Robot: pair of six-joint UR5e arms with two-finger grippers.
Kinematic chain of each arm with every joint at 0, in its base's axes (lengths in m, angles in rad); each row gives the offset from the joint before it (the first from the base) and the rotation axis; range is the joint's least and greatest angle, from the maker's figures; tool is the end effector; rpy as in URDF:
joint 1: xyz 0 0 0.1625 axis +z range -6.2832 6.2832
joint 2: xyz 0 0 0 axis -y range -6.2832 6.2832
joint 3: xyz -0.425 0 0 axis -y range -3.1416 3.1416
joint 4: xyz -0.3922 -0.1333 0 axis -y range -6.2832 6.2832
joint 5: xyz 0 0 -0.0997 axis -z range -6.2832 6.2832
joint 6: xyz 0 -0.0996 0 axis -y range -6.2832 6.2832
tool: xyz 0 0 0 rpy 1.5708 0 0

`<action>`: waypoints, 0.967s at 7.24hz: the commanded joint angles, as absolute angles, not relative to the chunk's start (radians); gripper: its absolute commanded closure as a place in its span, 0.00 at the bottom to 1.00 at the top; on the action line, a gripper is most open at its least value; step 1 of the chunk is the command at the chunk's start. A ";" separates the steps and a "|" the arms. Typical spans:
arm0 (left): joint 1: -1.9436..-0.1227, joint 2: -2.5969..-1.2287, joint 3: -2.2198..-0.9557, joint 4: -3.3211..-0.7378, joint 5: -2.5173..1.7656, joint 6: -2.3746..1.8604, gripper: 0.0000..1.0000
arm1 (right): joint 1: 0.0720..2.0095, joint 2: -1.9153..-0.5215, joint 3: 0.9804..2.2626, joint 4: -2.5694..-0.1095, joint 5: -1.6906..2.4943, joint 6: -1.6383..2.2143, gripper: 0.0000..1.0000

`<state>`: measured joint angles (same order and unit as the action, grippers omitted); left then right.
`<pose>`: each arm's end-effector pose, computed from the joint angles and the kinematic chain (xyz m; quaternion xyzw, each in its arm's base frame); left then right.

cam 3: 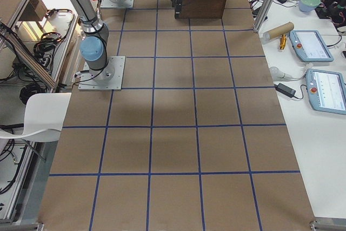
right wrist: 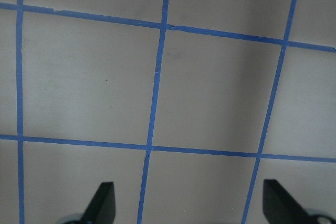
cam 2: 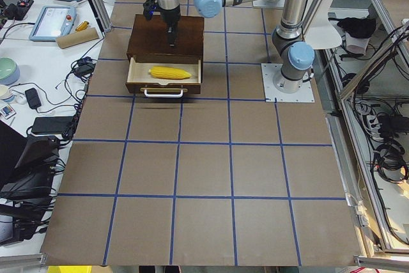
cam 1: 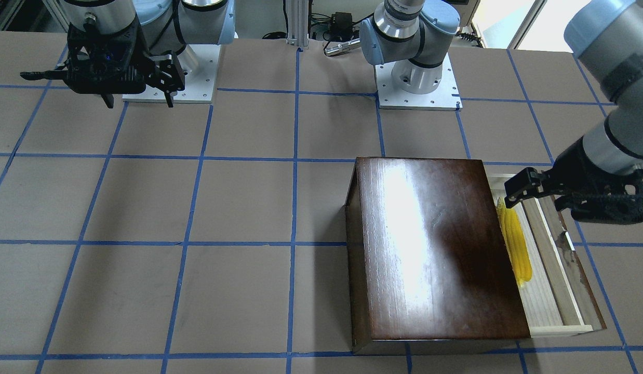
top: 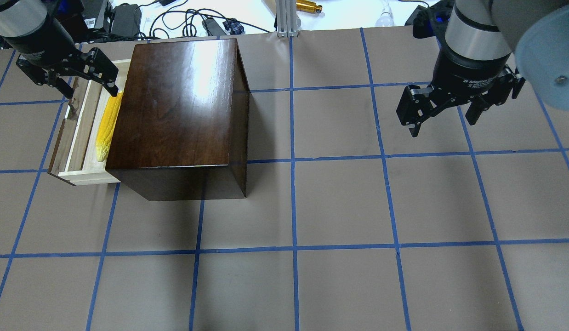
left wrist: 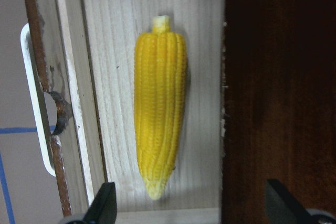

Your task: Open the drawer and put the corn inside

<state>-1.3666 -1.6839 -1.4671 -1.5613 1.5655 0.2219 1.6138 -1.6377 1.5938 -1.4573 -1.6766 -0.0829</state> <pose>-0.0216 -0.5558 0.4815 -0.0089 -1.0000 0.0006 0.0026 0.1423 -0.4503 0.4980 0.0646 -0.9959 -0.0358 0.0521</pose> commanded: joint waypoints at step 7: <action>-1.592 -1.522 -1.580 -1.628 1.571 0.028 0.00 | 1.614 -1.637 1.594 -1.457 -1.677 -0.083 0.00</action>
<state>-1.5923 -1.5227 -1.5819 -1.6295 1.5724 0.0291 1.6138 -1.6374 1.5938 -1.4573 -1.6758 -0.0829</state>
